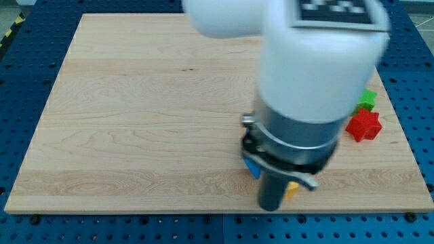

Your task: Move the yellow hexagon to the bottom right

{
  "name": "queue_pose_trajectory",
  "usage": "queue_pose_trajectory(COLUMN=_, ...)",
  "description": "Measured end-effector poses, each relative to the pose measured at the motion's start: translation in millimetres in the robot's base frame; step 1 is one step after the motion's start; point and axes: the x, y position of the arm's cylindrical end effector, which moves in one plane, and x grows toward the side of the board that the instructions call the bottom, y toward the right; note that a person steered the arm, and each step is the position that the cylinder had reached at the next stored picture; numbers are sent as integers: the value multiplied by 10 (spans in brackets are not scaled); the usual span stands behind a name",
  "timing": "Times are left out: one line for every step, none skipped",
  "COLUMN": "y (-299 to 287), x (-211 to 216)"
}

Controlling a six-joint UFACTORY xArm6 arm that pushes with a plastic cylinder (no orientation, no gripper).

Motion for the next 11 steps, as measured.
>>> queue_pose_trajectory(y=195, x=0)
queue_pose_trajectory(y=259, x=0)
queue_pose_trajectory(y=289, x=0)
queue_pose_trajectory(y=292, x=0)
queue_pose_trajectory(y=155, x=0)
queue_pose_trajectory(y=-27, x=0)
queue_pose_trajectory(y=-59, x=0)
queue_pose_trajectory(y=-58, x=-81)
queue_pose_trajectory(y=-17, x=-383)
queue_pose_trajectory(y=-17, x=-383)
queue_pose_trajectory(y=234, x=-228)
